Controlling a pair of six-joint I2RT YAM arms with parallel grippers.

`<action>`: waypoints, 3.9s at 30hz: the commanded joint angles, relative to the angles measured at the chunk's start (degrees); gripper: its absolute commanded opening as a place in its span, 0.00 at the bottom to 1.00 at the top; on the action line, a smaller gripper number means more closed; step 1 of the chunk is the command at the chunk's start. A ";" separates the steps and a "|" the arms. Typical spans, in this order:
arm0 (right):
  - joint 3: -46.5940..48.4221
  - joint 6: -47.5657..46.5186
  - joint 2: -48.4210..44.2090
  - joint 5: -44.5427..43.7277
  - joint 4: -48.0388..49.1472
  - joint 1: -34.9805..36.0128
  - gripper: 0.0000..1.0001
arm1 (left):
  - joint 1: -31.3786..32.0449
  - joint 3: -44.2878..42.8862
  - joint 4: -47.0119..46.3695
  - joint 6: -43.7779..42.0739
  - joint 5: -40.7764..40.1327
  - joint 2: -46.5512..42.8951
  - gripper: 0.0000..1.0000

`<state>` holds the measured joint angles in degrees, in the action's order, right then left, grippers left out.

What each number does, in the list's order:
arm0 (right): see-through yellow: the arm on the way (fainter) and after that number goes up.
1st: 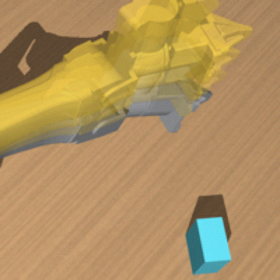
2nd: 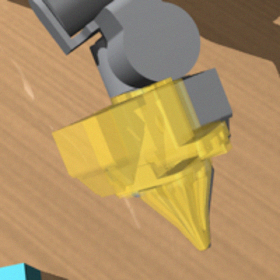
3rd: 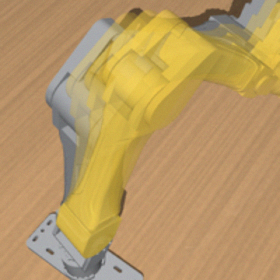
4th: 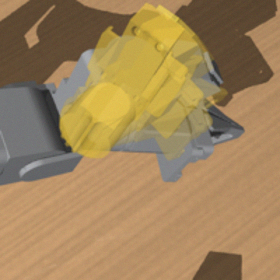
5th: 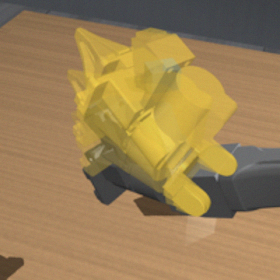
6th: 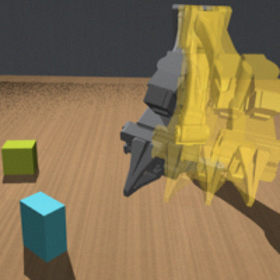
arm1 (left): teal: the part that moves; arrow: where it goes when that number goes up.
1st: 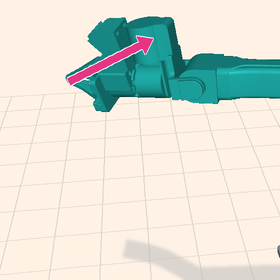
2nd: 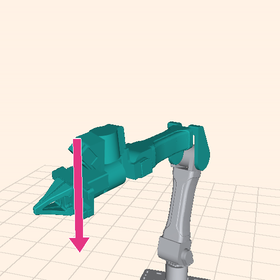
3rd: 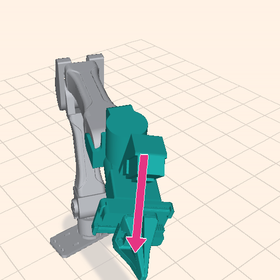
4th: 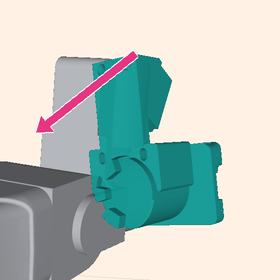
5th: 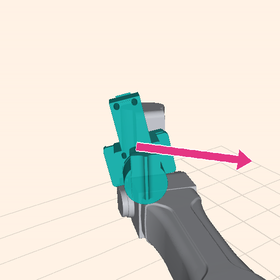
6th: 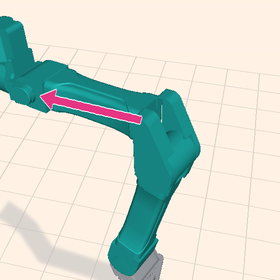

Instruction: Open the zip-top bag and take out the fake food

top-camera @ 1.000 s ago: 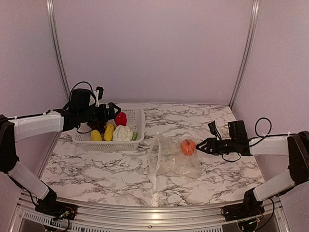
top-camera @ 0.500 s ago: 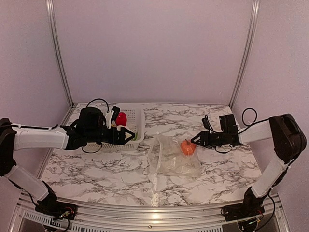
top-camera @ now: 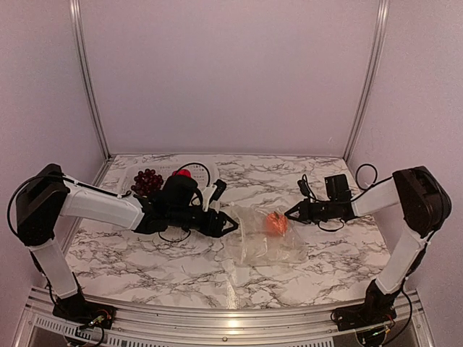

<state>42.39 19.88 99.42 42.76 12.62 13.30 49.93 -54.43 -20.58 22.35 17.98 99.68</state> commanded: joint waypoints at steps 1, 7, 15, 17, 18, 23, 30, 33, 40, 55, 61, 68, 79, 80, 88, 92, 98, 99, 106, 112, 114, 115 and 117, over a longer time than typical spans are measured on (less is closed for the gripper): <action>-0.76 0.03 0.22 0.92 0.64 0.98 0.00 | 1.93 -4.21 5.02 -0.34 0.24 3.72 0.56; -3.54 0.35 -3.89 2.40 1.00 1.11 0.00 | 4.15 -5.62 11.37 -2.91 -5.92 1.16 0.50; -7.55 2.01 -10.47 5.87 2.25 4.43 0.00 | 6.59 -1.95 7.84 1.98 -5.91 3.11 0.43; -8.26 3.02 -11.55 5.57 2.44 5.75 0.00 | 7.53 -0.60 4.09 3.39 -4.92 4.20 0.43; -8.74 3.67 -12.06 5.54 2.81 6.32 0.00 | 8.07 0.17 1.70 3.93 -4.73 4.73 0.42; -11.93 7.07 -15.14 5.66 5.30 7.87 0.00 | 10.61 0.98 -4.73 5.24 -4.52 7.24 0.44; -13.74 5.39 -16.70 0.38 1.96 7.88 0.00 | 12.38 9.71 -22.31 9.35 -9.84 7.23 0.52; -14.36 5.29 -13.85 0.67 2.36 7.88 0.00 | 13.11 10.13 -28.93 9.09 -14.06 10.87 0.53; -15.55 5.14 -12.58 -0.77 2.20 8.41 0.00 | 15.45 8.25 -37.01 1.70 -16.48 16.94 0.68; -15.87 10.58 -8.42 -3.99 8.65 17.23 0.00 | 18.40 -0.40 -32.20 -12.51 -17.71 24.38 0.98; -15.35 11.56 -7.57 -4.67 9.57 19.48 0.00 | 18.45 -1.99 -29.49 -13.57 -19.49 25.61 0.97; -14.55 10.42 -10.10 -7.82 5.27 17.16 0.00 | 18.50 4.17 -28.38 -15.01 -21.03 18.76 0.77; -16.07 9.28 -21.11 -9.70 1.78 8.05 0.00 | 18.49 15.03 -29.03 -13.55 -22.84 8.94 0.69; -15.95 8.91 -21.90 -9.87 1.15 7.43 0.00 | 18.46 16.18 -29.52 -13.28 -23.11 8.35 0.69; -15.58 6.61 -24.08 -10.11 -1.94 4.15 0.00 | 18.46 23.33 -33.47 -10.95 -24.03 1.22 0.70; -15.50 6.05 -24.61 -10.48 -2.30 3.42 0.00 | 18.32 26.68 -33.00 -11.01 -23.96 -4.41 0.71; -14.93 5.66 -24.71 -10.69 -2.59 3.22 0.00 | 16.14 27.95 -26.45 -11.33 -25.37 -14.22 0.71; -14.89 5.62 -24.75 -10.66 -2.60 3.21 0.00 | 14.64 27.88 -25.16 -11.17 -25.50 -15.96 0.71; -14.62 5.38 -24.97 -10.15 -2.61 3.21 0.00 | 1.16 21.39 -11.60 -8.91 -26.25 -24.74 0.71; -14.30 5.40 -24.75 -9.77 -2.20 3.22 0.00 | -9.38 12.55 -2.39 -8.20 -24.59 -20.65 0.73; -14.06 5.26 -24.79 -9.61 -2.19 3.19 0.00 | -11.66 10.27 -1.42 -8.21 -22.75 -17.28 0.73; -13.97 5.26 -24.80 -9.58 -2.23 3.18 0.00 | -12.91 8.24 -0.83 -8.20 -21.75 -15.78 0.74; -13.77 5.17 -24.81 -9.33 -2.13 3.22 0.00 | -14.09 4.95 0.45 -8.35 -20.10 -12.17 0.74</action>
<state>26.72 25.87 75.72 32.91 11.00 17.06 38.24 -44.42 -27.09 13.80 -5.85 81.62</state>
